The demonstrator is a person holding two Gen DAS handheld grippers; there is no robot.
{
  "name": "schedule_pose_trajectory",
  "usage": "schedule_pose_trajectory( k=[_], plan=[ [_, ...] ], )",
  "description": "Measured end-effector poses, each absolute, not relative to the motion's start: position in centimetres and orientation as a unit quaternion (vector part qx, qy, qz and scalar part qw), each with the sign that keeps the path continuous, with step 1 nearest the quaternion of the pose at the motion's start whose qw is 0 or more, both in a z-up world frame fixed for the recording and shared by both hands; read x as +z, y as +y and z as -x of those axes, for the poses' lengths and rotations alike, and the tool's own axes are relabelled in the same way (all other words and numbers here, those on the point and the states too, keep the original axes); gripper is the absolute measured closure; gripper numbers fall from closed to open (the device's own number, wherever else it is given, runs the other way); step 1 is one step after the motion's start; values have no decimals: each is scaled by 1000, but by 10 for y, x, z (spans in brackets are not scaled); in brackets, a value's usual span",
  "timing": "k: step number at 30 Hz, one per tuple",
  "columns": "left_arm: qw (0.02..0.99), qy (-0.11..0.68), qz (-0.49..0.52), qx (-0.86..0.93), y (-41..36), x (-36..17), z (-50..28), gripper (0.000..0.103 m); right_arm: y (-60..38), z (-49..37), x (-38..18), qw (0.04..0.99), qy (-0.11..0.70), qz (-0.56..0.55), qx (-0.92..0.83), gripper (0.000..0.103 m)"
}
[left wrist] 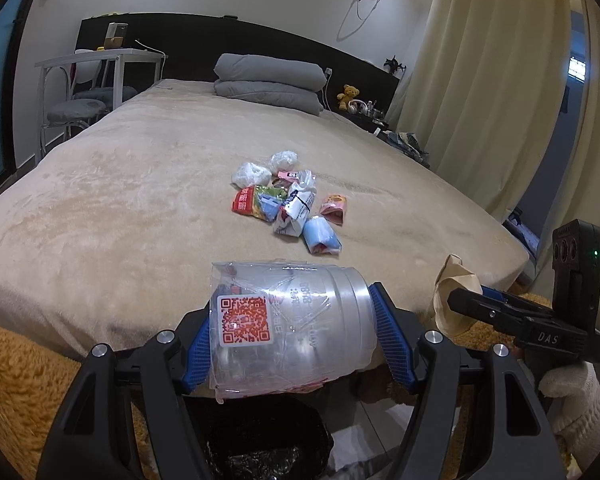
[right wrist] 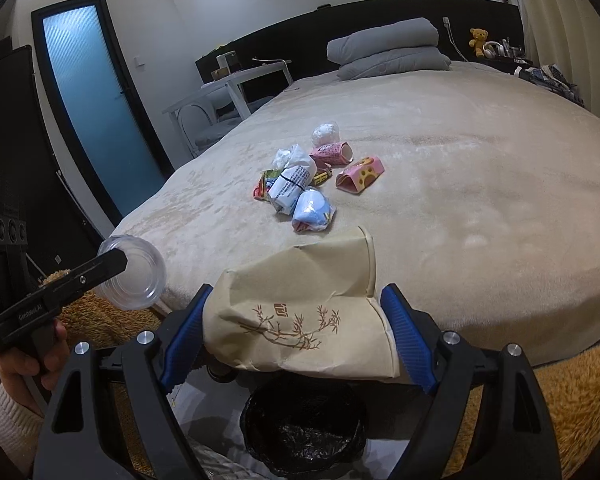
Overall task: Collect trash
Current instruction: 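Lift the cup and paper bag and carry both toward the black trash bin, then open the left tool over the bin dropping the cup while the right tool drops the bag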
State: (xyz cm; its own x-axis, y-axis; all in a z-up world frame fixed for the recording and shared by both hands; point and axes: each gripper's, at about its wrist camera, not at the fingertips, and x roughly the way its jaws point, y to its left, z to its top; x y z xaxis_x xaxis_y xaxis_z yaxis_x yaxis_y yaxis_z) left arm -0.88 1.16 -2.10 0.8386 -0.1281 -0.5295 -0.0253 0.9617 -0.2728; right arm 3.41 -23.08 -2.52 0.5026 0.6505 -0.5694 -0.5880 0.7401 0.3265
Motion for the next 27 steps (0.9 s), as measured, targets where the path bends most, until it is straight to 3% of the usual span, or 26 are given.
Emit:
schedule_pose_trajectory(
  k=[13,20,27],
  plan=[
    [926,355,118,-49,-24,-55,25,35,-235,-25,-70,826,447,-98,328,20],
    [869,469,144,-65,-25,-105,3,35,-235,-38,-97,804,506,-103,295,20],
    [833,535,136,-32,-19,-137,-8,35,-225,-47,-128,764,569,-108,285,20]
  ],
)
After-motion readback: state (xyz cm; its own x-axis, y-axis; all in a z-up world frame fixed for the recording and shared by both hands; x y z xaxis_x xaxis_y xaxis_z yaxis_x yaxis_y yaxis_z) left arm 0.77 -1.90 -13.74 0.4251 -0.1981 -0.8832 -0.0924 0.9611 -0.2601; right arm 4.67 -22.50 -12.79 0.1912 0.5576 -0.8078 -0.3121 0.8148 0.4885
